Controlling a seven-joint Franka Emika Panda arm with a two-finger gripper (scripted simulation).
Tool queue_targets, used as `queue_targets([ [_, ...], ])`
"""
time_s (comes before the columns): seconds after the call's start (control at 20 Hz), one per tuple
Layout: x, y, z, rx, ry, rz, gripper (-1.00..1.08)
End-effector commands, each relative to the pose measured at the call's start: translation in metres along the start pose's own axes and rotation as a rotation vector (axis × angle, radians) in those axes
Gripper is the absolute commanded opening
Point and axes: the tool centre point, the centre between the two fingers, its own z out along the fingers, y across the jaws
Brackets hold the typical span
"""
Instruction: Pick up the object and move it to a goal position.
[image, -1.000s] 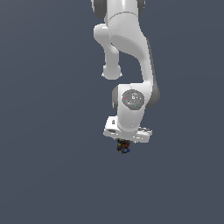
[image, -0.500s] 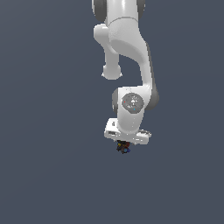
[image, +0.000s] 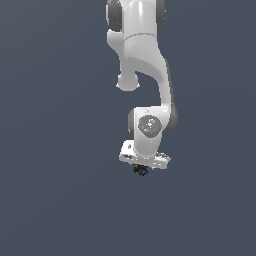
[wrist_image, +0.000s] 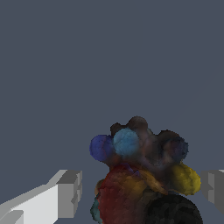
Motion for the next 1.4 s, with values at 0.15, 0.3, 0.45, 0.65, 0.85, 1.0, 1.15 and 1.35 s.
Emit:
queue_targets([
  [0.15,-0.001,0.0,0.005,-0.001,-0.006,-0.001,-1.0],
  [0.3,-0.001,0.0,0.005,-0.001,-0.006,-0.001,-1.0],
  [0.45,-0.001,0.0,0.005,-0.001,-0.006,-0.001,-1.0],
  [0.65,0.001,-0.001,-0.001,0.001,0.002,0.0,-1.0],
  [0.85,0.001,-0.002,-0.012,0.001,0.002,0.0,-1.0],
  [1.0,0.001,-0.003,-0.027,0.001,0.002,0.0,-1.0],
  [1.15,0.001,-0.006,-0.049,0.001,0.001,0.0,-1.0],
  [1.35,0.001,-0.01,-0.088,0.0,0.001,0.0,-1.0],
])
